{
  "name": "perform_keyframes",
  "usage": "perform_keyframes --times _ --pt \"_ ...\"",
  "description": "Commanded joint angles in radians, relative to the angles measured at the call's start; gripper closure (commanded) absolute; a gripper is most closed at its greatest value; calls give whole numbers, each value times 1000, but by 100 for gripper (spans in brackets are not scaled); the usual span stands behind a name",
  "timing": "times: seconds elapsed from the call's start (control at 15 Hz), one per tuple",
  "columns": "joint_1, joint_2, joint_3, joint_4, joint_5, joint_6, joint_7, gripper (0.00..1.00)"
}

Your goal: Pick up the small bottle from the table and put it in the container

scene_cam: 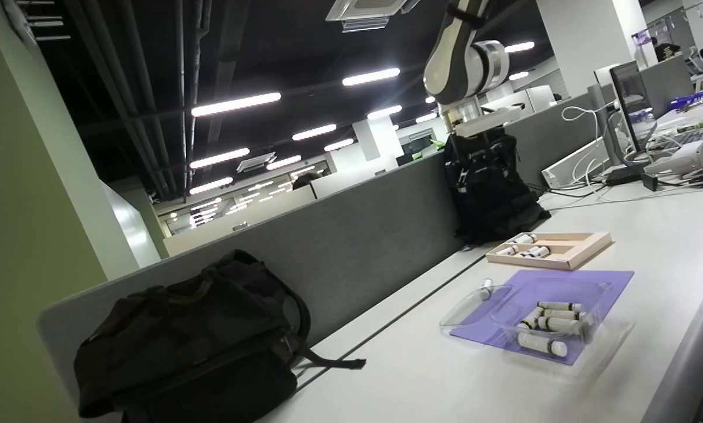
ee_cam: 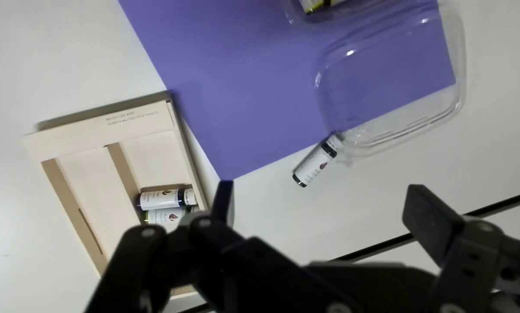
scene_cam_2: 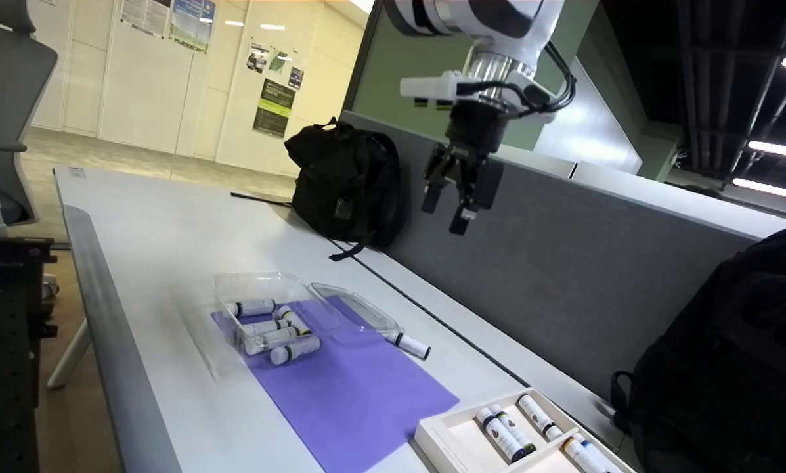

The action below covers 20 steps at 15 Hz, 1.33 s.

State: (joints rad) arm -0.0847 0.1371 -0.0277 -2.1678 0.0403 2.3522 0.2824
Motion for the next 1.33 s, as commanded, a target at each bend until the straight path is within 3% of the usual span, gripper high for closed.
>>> perform_keyframes --times 0.0,0.4,0.53,1.0,1.27 --pt "20 254 -32 254 57 -4 144 0" --pt "51 555 -65 588 193 -29 348 0" --pt "77 623 -76 647 219 -6 446 0" --pt "192 760 -121 702 213 45 852 0" --pt "174 753 -82 664 200 57 791 0"
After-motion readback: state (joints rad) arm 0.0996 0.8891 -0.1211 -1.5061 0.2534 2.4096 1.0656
